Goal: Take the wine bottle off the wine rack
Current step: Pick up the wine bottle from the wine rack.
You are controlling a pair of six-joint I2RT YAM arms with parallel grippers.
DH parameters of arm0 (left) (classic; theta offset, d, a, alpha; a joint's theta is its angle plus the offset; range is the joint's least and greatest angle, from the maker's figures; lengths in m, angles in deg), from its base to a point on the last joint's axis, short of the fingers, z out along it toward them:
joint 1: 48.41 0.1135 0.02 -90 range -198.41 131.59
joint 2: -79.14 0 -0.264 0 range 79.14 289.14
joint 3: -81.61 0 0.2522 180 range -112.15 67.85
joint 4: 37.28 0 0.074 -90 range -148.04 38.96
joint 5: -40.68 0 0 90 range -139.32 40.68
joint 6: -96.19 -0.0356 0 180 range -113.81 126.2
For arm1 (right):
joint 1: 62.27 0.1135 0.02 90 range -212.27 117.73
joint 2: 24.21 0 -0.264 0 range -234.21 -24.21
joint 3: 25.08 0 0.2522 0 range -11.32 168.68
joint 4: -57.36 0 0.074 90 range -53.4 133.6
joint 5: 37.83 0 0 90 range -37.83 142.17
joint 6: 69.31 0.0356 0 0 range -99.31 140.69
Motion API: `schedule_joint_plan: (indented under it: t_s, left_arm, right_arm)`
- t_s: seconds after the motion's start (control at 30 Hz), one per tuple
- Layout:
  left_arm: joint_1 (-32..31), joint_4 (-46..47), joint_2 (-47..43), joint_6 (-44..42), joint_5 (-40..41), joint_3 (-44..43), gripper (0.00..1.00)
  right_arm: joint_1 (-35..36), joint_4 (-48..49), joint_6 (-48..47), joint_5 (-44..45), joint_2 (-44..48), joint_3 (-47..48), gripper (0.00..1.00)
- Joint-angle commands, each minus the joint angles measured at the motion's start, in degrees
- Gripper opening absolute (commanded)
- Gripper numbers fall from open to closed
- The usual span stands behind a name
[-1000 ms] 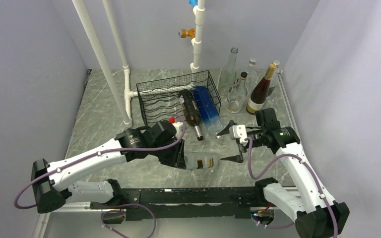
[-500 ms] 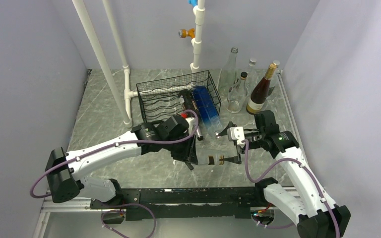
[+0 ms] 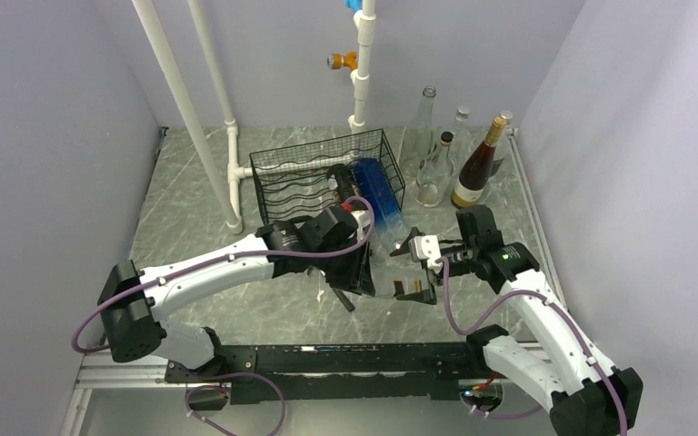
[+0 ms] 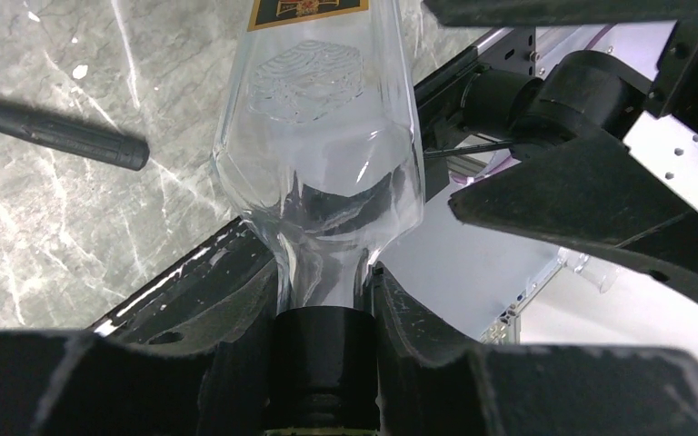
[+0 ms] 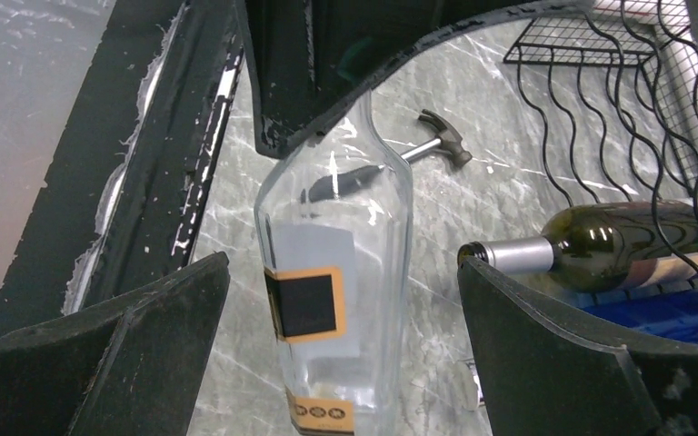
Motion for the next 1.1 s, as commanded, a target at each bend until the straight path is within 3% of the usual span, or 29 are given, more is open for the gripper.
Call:
schedule_joint_plan:
  t_s: [0.0, 0.43, 0.87, 1.07]
  left_arm:
    - [-0.22, 9.25, 0.21, 1.38, -2.52, -4.99, 0.00]
    - [-0.22, 12.23, 3.80, 2.80, -5.00, -7.41, 0.00]
    - [-0.22, 13.29, 3.86, 3.07, -5.45, -7.28, 0.00]
    - [-0.21, 14.70, 3.87, 3.40, -5.63, -7.04, 0.00]
  right_arm:
    - [1.48, 4.17, 2.18, -0.23, -0.44, -1.38, 1.00]
    - [5.89, 11.78, 6.41, 8.43, -2.85, -3.73, 0.97]
    - [7.71, 13.66, 4.69, 11.69, -4.40, -5.19, 0.82]
    - [8.33, 12.80, 2.83, 9.61, -5.46, -4.97, 0.65]
